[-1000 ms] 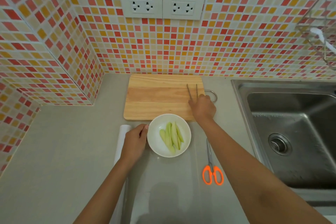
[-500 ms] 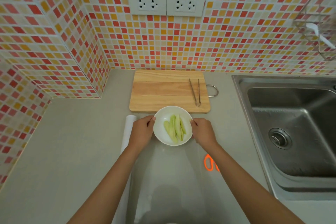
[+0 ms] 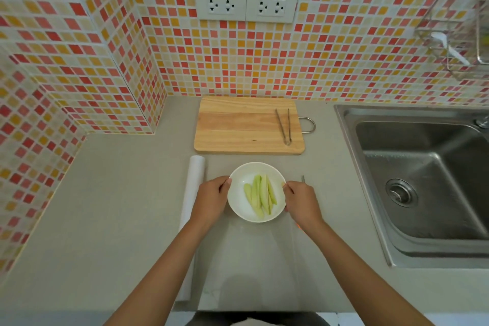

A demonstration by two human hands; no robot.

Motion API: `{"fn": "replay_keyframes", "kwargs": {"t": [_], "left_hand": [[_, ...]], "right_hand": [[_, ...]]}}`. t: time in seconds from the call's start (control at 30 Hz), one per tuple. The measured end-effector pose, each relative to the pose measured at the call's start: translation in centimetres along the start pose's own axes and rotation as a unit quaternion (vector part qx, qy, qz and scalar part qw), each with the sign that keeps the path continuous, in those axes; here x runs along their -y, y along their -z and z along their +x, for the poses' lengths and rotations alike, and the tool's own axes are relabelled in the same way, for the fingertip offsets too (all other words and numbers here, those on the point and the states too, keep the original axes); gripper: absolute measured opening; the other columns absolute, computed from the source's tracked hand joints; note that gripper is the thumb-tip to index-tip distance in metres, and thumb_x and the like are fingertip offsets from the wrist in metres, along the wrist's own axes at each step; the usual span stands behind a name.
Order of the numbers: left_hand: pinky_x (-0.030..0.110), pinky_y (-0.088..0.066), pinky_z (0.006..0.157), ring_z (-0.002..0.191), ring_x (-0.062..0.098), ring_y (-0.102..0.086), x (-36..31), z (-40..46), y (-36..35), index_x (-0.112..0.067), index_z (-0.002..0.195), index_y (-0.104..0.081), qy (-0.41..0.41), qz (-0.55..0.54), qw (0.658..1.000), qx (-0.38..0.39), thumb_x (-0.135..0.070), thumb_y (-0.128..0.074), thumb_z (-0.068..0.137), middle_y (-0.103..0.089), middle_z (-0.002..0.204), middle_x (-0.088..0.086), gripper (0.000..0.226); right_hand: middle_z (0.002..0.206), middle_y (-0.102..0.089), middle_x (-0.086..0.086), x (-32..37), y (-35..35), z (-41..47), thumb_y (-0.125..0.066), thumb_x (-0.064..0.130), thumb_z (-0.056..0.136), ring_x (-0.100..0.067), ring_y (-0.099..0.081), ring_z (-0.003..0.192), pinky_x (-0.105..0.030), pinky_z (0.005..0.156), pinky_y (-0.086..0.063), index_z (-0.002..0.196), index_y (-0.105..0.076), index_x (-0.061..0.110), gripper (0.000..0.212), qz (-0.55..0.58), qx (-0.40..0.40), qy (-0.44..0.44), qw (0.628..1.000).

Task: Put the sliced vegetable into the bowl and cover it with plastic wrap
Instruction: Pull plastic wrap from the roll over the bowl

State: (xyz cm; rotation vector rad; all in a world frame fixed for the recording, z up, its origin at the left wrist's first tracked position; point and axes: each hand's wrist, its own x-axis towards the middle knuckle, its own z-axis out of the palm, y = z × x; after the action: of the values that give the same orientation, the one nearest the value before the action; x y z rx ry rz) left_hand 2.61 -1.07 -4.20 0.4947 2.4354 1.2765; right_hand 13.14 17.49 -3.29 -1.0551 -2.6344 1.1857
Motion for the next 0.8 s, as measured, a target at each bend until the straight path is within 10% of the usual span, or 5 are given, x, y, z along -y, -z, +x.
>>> {"fn": "replay_keyframes", "kwargs": {"t": [0.3, 0.8], "left_hand": [[0.027, -0.036, 0.057, 0.055, 0.012, -0.045, 0.1, -1.3, 0.0, -0.016, 0.072, -0.059, -0.002, 0.021, 1.000, -0.003, -0.022, -0.043, 0.100, -0.050, 0.055, -0.009, 0.032], [0.032, -0.045, 0.062, 0.057, 0.012, -0.050, 0.5, -1.2, -0.1, -0.015, 0.089, -0.068, 0.008, 0.011, 1.000, -0.005, -0.026, -0.044, 0.099, -0.059, 0.063, -0.006, 0.028]], "right_hand": [[0.065, -0.055, -0.015, -0.1, -0.6, -1.5, -0.042, 0.010, 0.097, -0.041, -0.064, 0.073, -0.047, 0.067, -0.052, 0.064, -0.050, 0.003, 0.035, 0.002, 0.012, -0.007, 1.000], [0.060, -0.051, -0.010, -0.4, -0.6, -1.5, -0.043, 0.015, 0.098, -0.025, -0.055, 0.062, -0.030, 0.055, -0.040, 0.059, -0.046, 0.008, 0.039, 0.024, 0.019, -0.033, 0.999]]}}
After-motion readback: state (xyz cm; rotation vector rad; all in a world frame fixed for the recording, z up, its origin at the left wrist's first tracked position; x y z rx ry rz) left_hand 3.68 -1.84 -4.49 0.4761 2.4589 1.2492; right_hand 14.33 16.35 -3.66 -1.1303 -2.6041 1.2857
